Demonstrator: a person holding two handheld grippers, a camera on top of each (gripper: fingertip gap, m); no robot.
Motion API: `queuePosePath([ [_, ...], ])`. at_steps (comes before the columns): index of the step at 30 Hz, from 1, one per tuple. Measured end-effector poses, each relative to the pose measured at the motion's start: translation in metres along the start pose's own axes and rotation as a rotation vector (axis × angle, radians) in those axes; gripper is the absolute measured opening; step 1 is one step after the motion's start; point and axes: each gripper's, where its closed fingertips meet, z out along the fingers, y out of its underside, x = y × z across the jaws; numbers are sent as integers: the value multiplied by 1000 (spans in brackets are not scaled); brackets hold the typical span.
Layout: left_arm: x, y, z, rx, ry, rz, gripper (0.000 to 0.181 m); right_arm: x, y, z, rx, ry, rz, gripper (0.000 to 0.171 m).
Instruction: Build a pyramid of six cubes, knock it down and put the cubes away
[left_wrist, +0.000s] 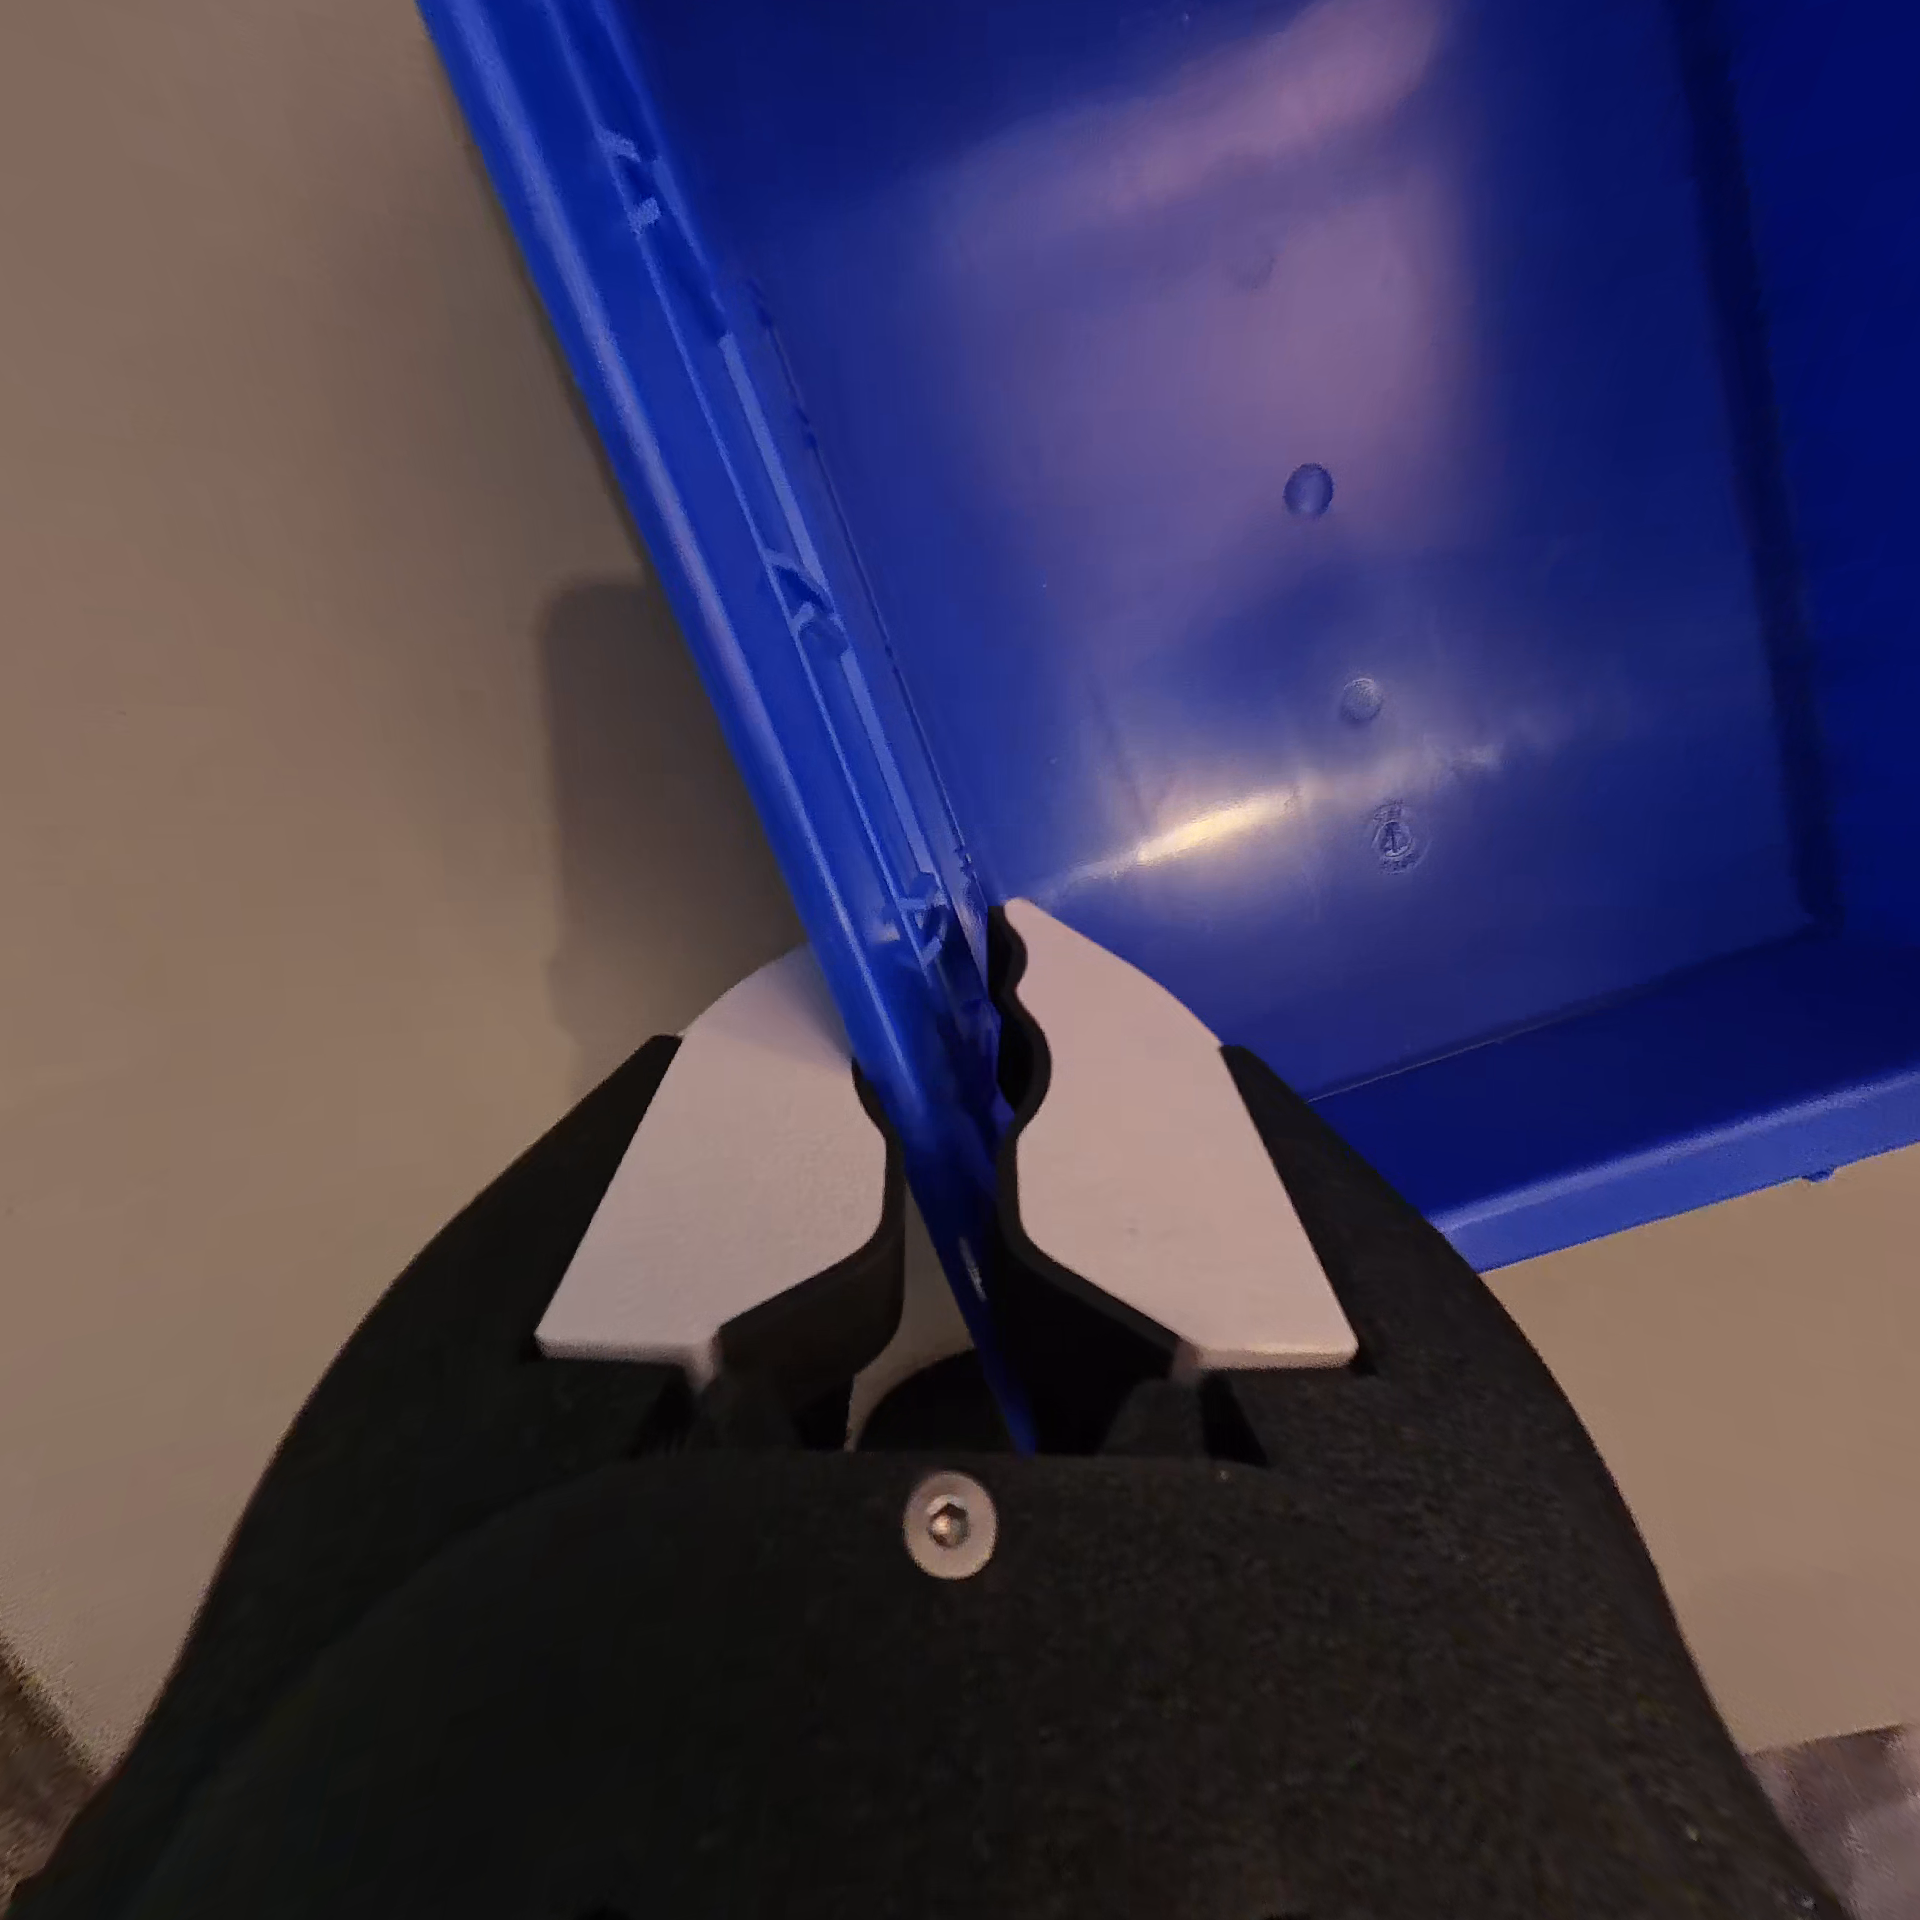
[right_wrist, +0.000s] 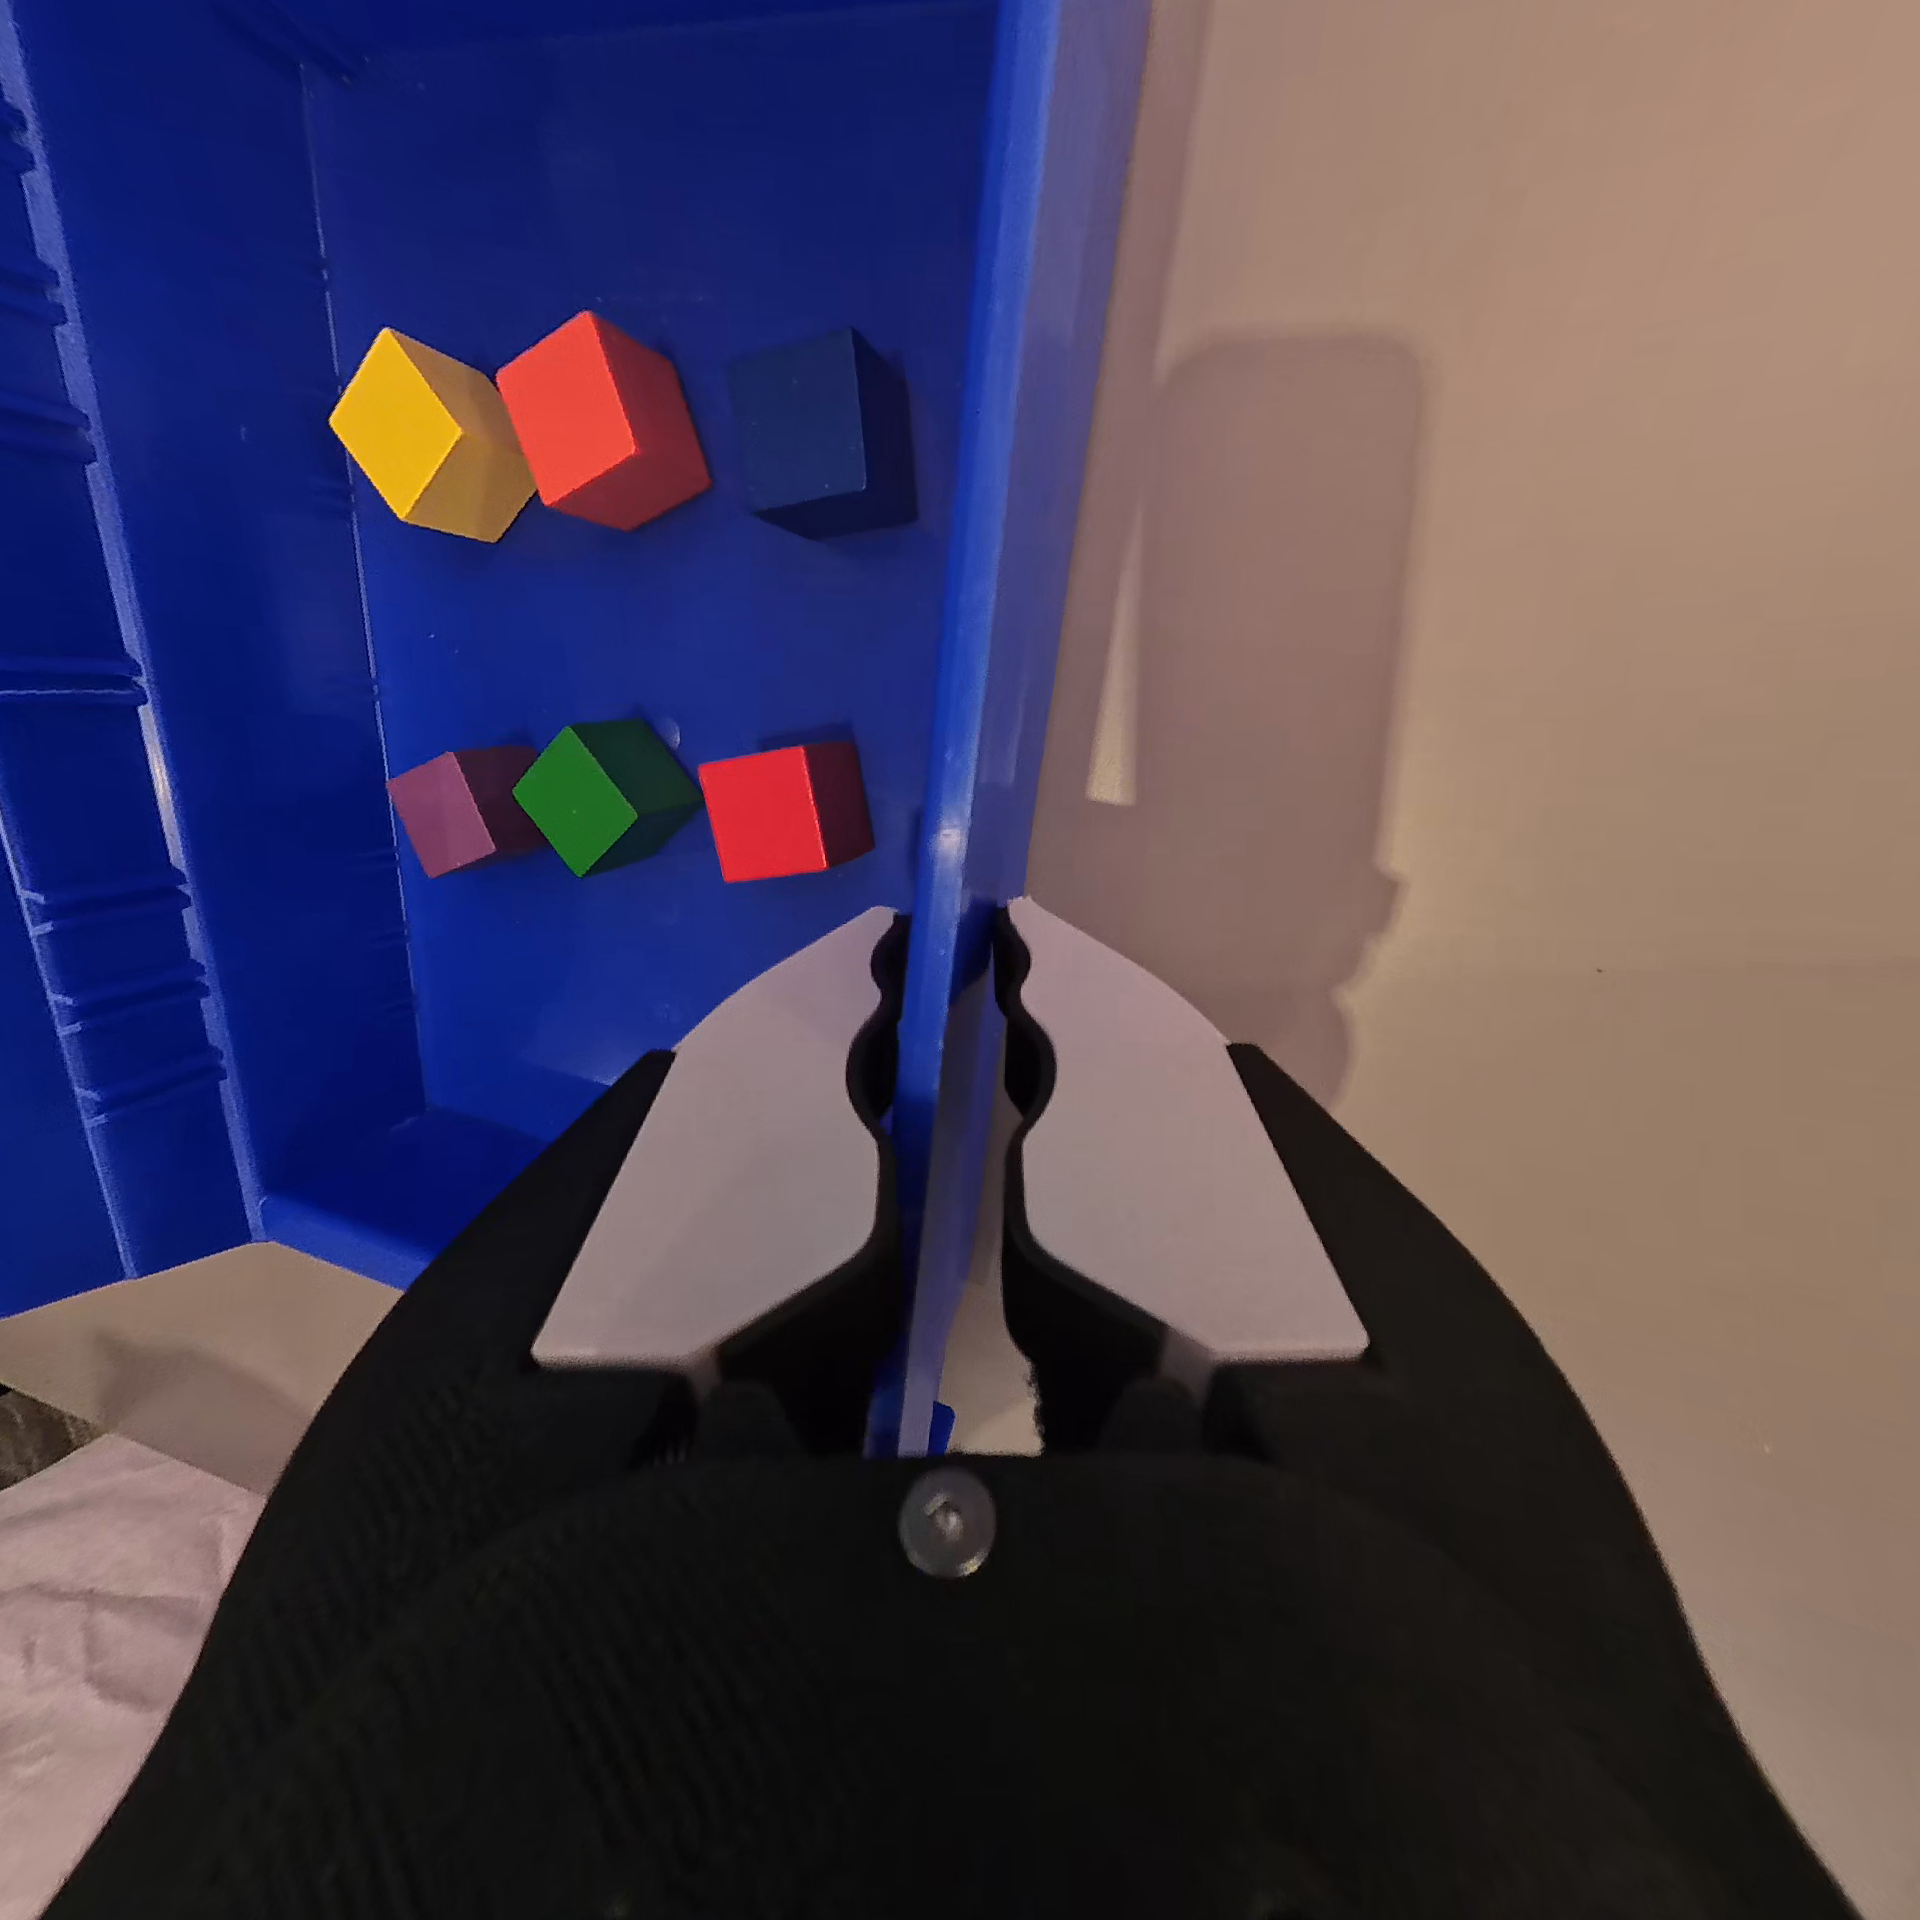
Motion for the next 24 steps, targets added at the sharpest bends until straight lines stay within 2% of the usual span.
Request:
queuePosePath([
  [15,61,-17,6,61,14,59,23,-2,-15,-1,75,-55,135,23],
  [24,80,-24,9,74,37,107,25,3,-13,2,33,66,85,9],
])
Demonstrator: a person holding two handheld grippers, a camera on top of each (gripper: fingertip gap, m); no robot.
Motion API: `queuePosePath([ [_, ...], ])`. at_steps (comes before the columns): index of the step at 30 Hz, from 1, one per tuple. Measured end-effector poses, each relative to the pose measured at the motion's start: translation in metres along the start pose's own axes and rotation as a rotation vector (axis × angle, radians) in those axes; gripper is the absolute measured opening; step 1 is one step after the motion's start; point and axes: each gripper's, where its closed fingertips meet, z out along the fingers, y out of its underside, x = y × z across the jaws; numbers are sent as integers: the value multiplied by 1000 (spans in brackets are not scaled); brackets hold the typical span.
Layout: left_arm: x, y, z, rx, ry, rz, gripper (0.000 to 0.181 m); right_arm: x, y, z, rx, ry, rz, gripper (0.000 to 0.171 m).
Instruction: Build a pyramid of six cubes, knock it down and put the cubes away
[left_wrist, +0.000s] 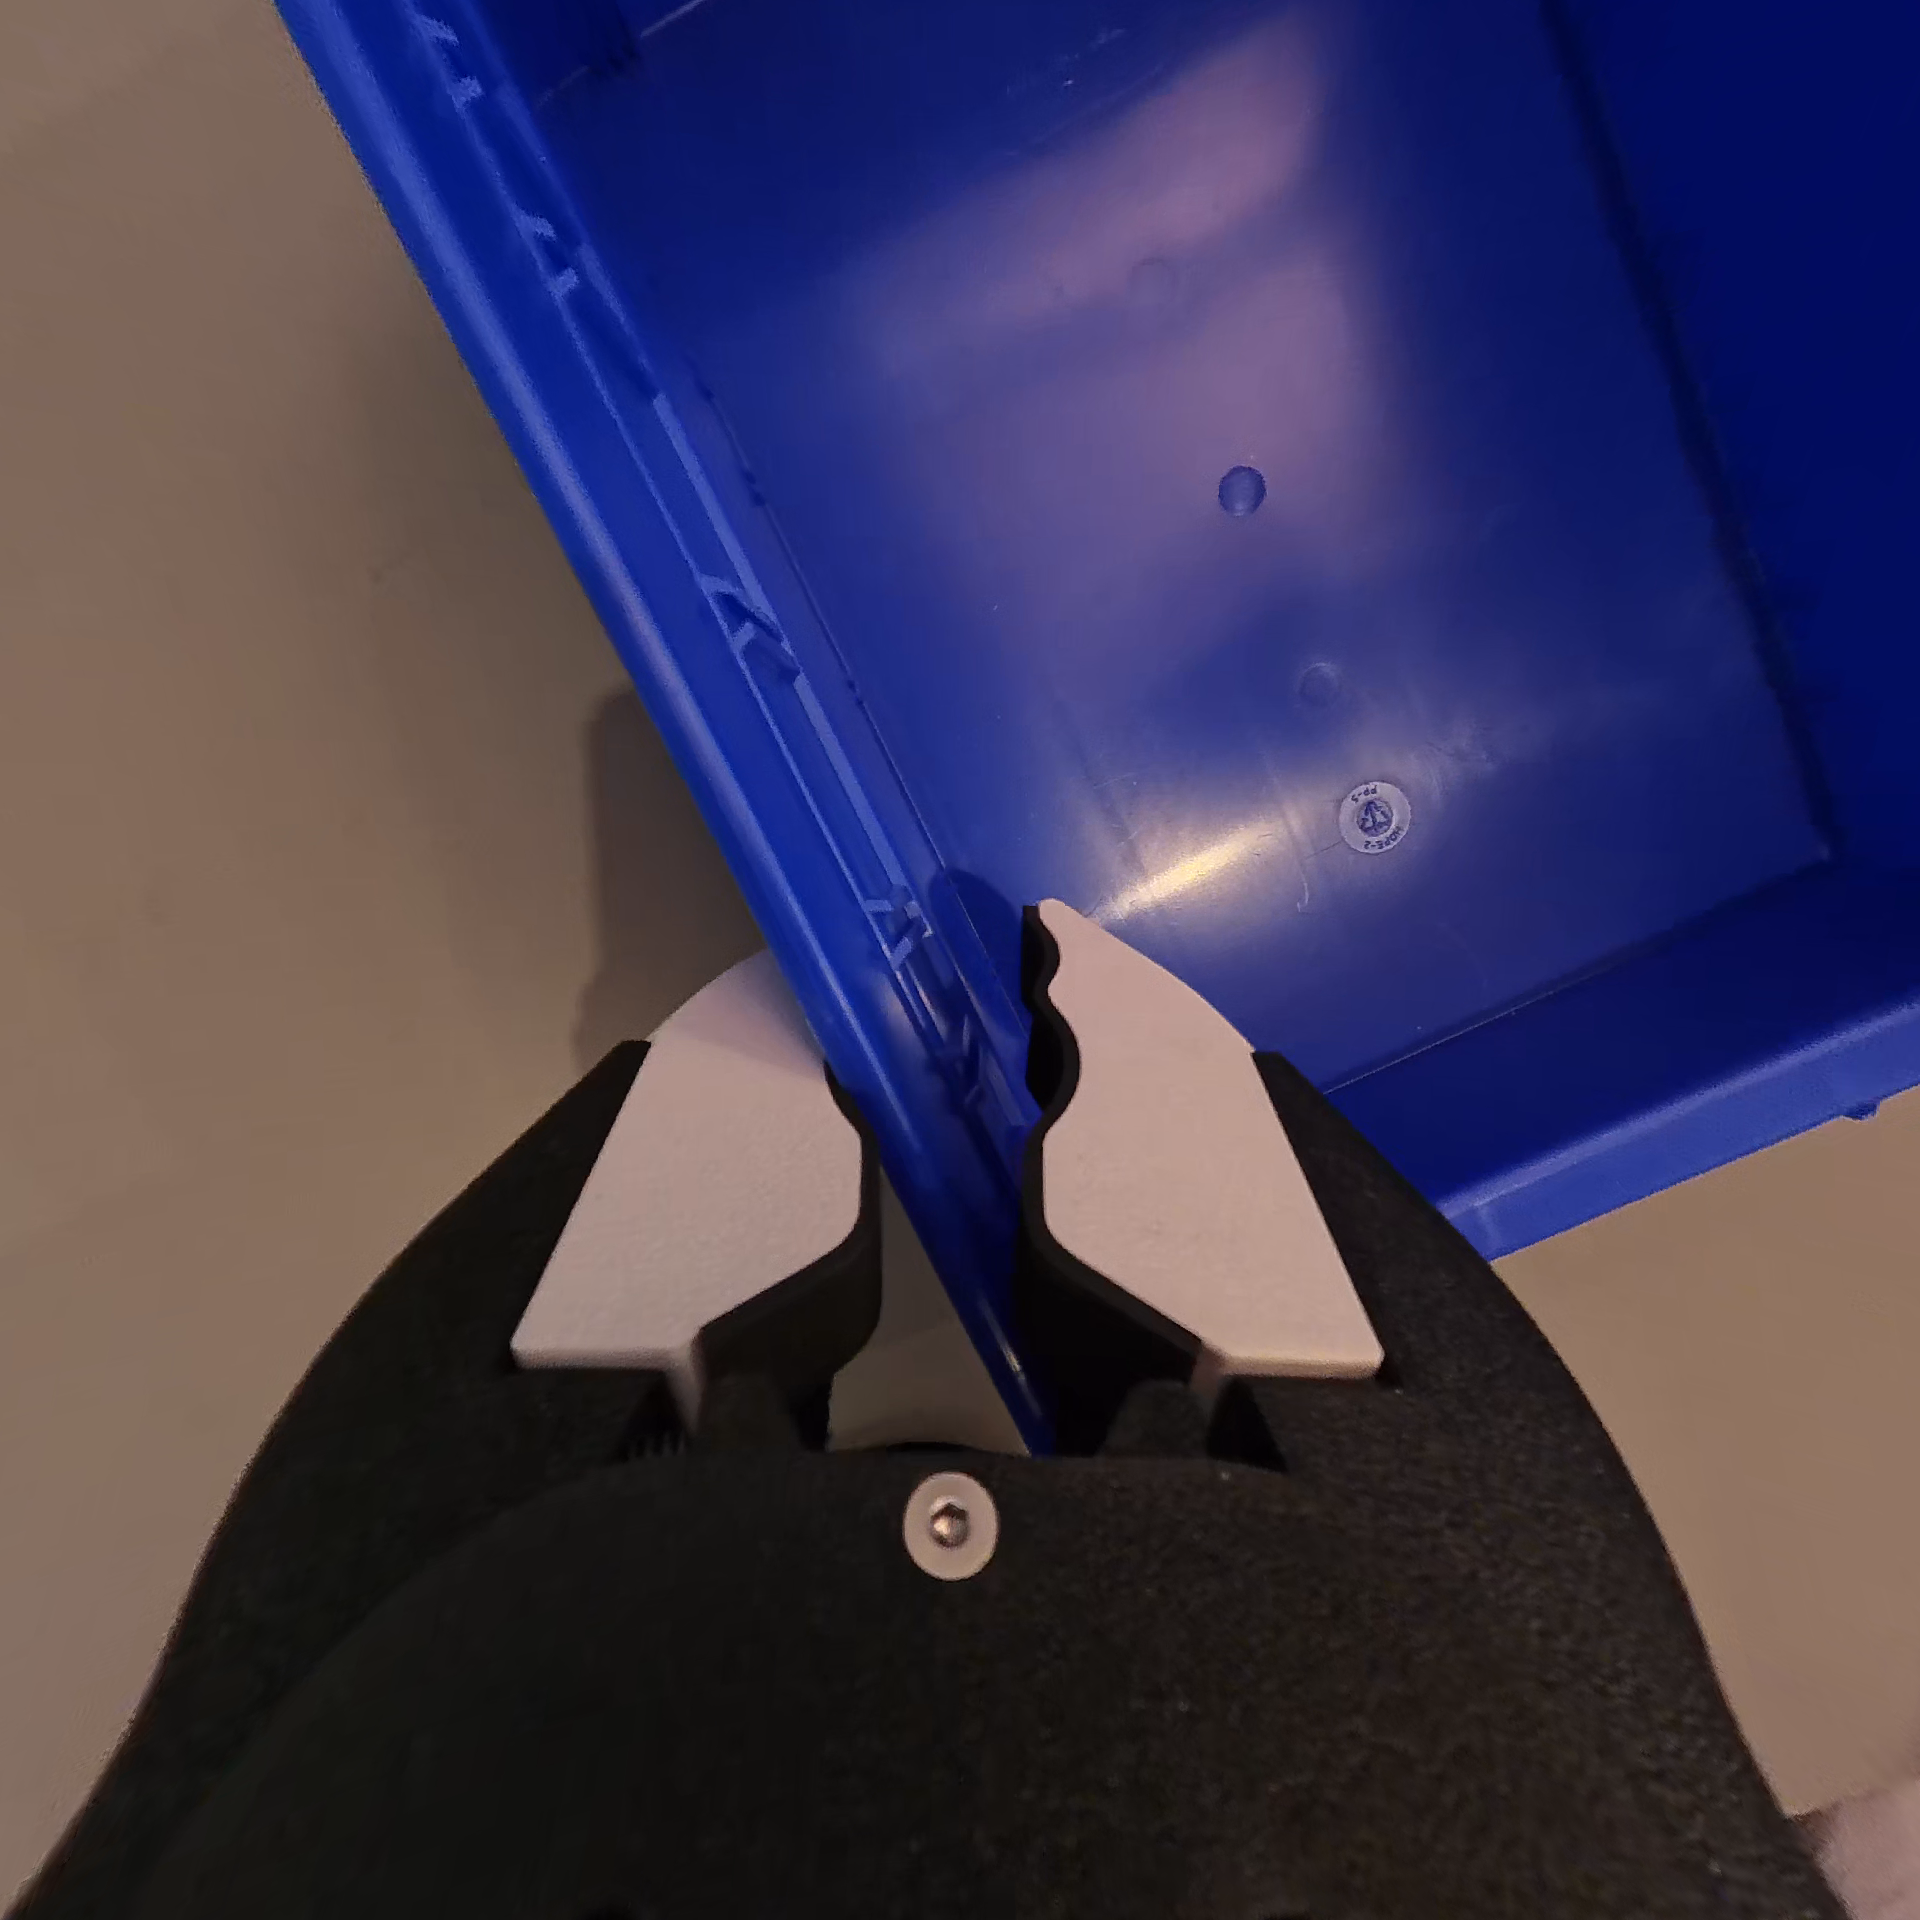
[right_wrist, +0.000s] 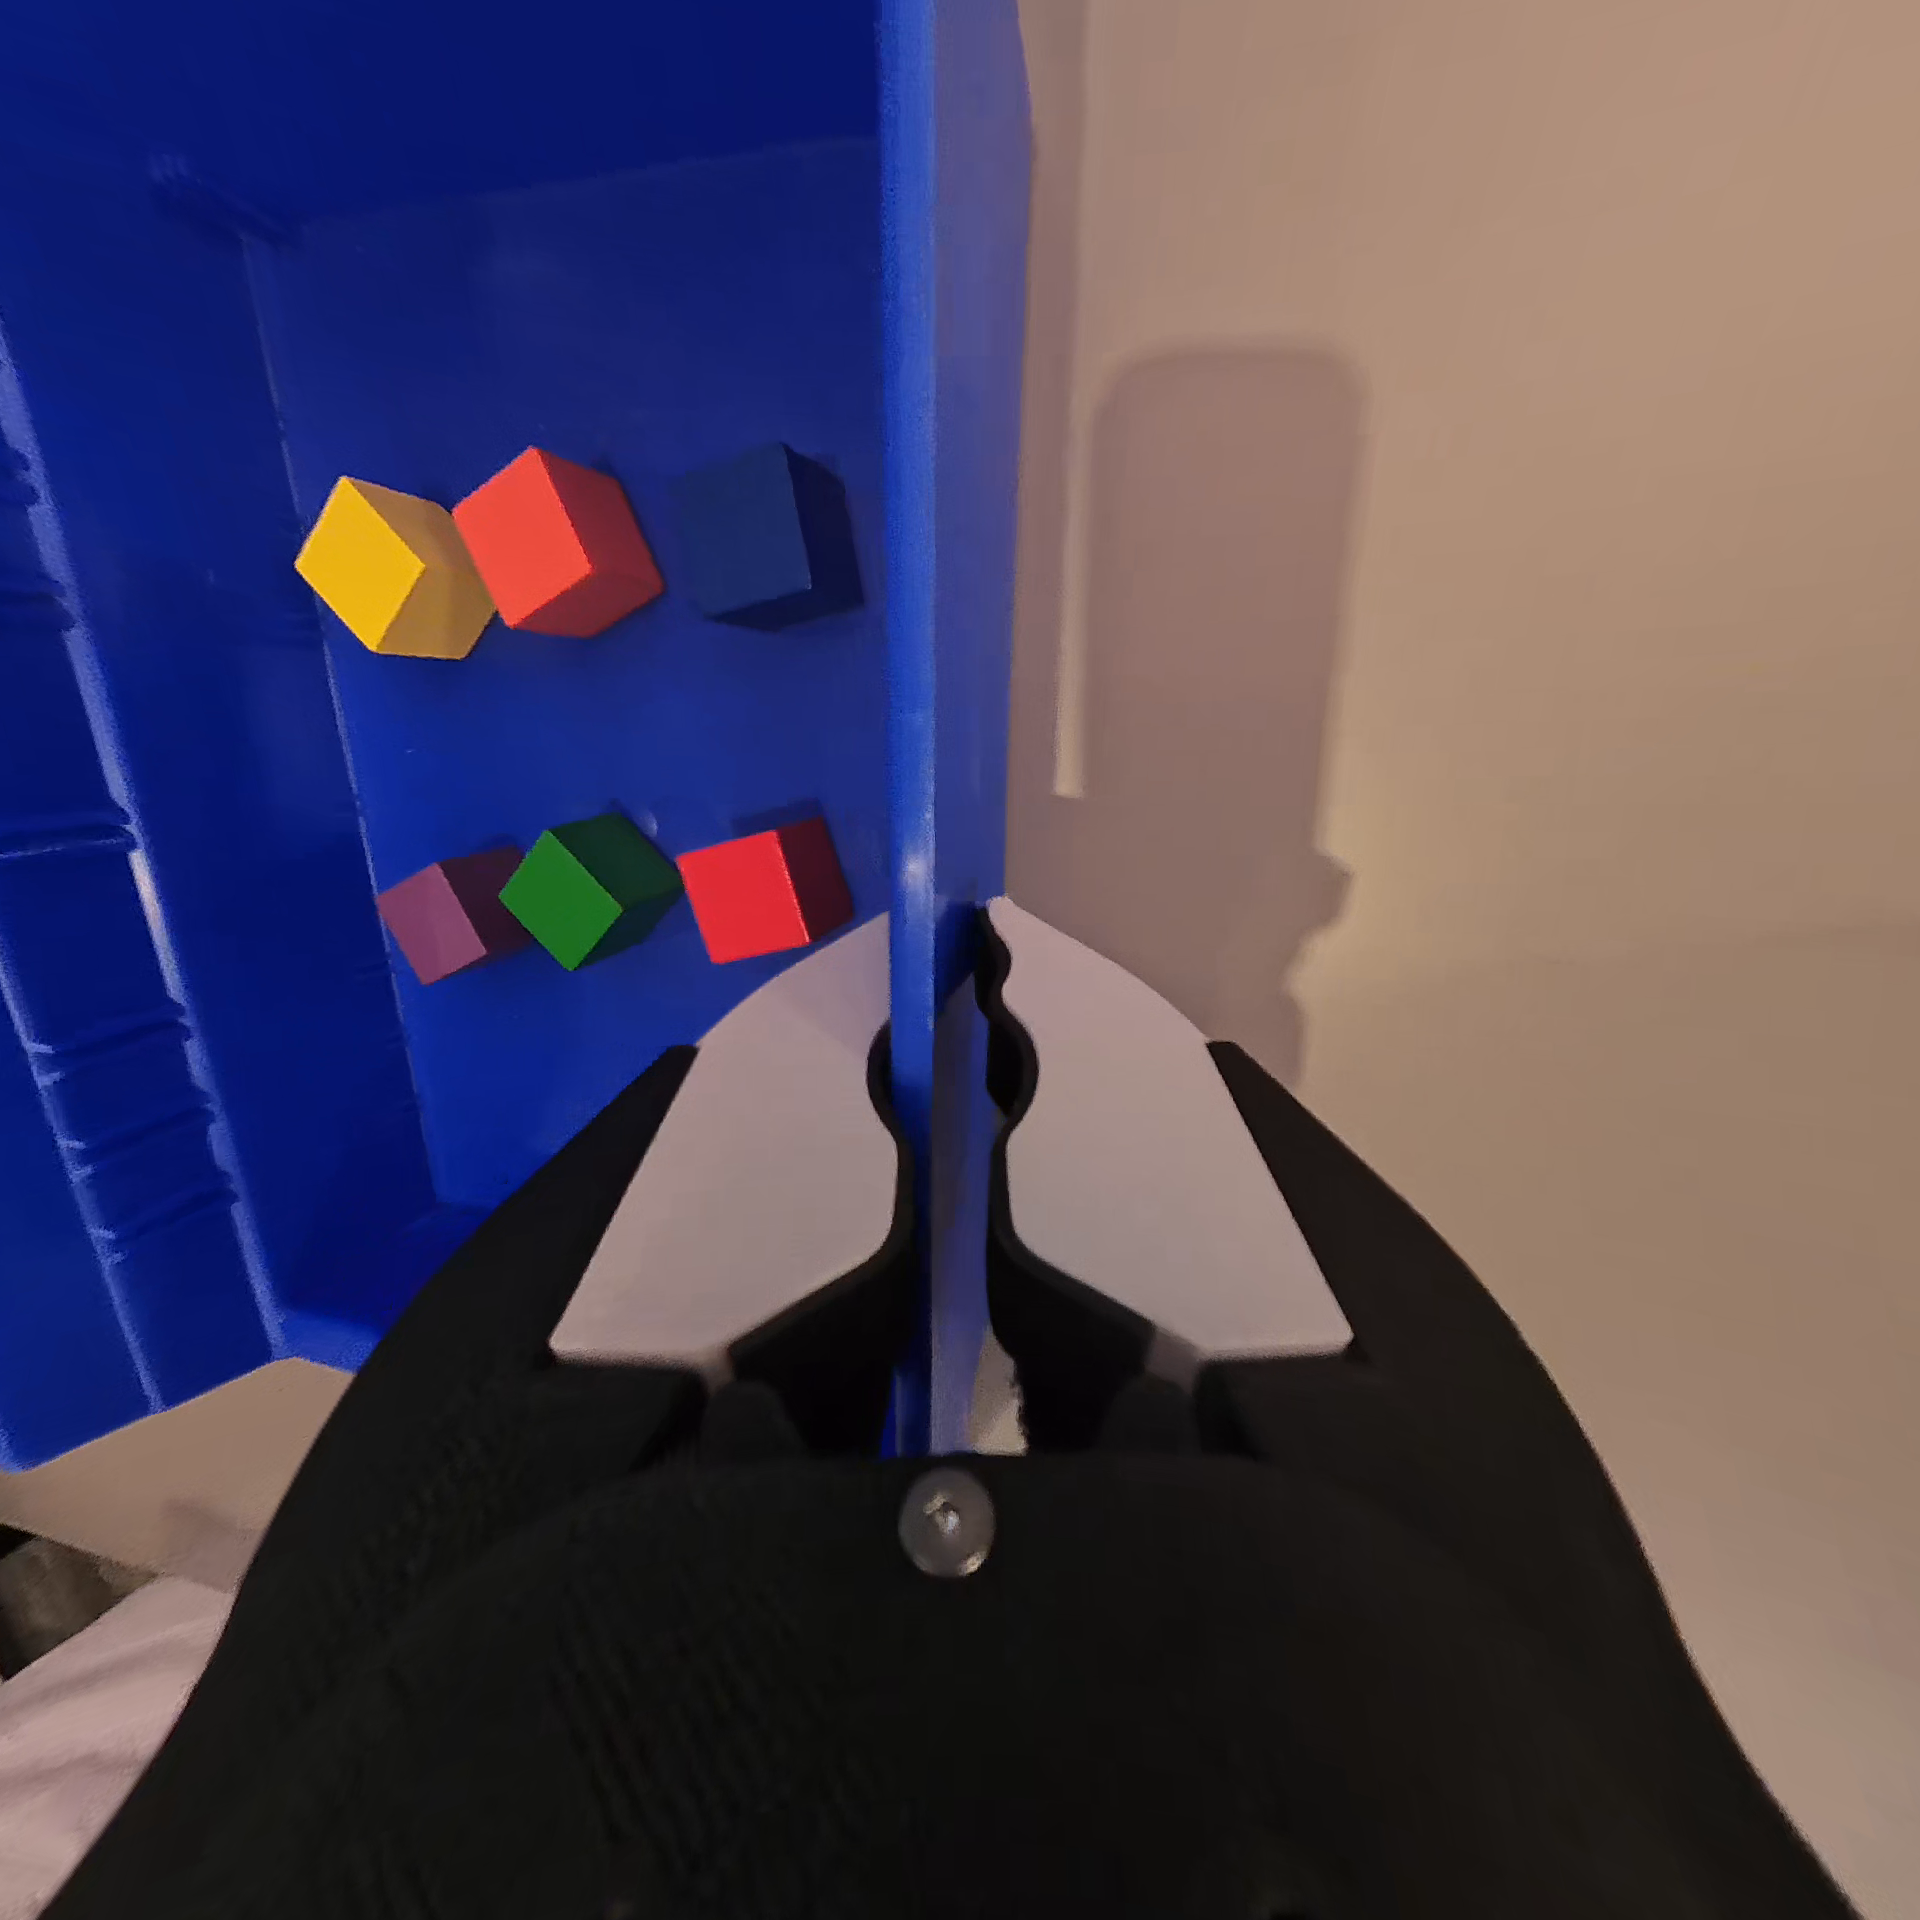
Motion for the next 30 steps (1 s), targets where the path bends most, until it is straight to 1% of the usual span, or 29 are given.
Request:
queuePosePath([
  [6,8,-4,2,7,12,21,26,-23,1,7,-39,6,-65,9],
  [12,12,-7,3,9,22,37,27,-75,2,21,-102,-24,-116,8],
  [15,14,-8,4,17,28,38,28,-99,6,28,-147,5,-169,7],
  [18,15,-10,5,39,44,30,29,-118,4,38,-160,31,-212,9],
  [21,17,-11,7,53,71,15,31,-131,15,48,-246,17,-212,15],
  [22,18,-12,6,57,90,11,33,-133,17,49,-271,22,-223,16],
  [24,20,-13,2,72,139,-9,49,-136,17,50,-290,30,-243,18],
  [28,20,-22,-22,179,237,-47,60,-138,0,51,-240,26,-231,19],
  [30,18,-28,-41,231,270,-43,60,-137,-10,53,-220,40,-224,18],
])
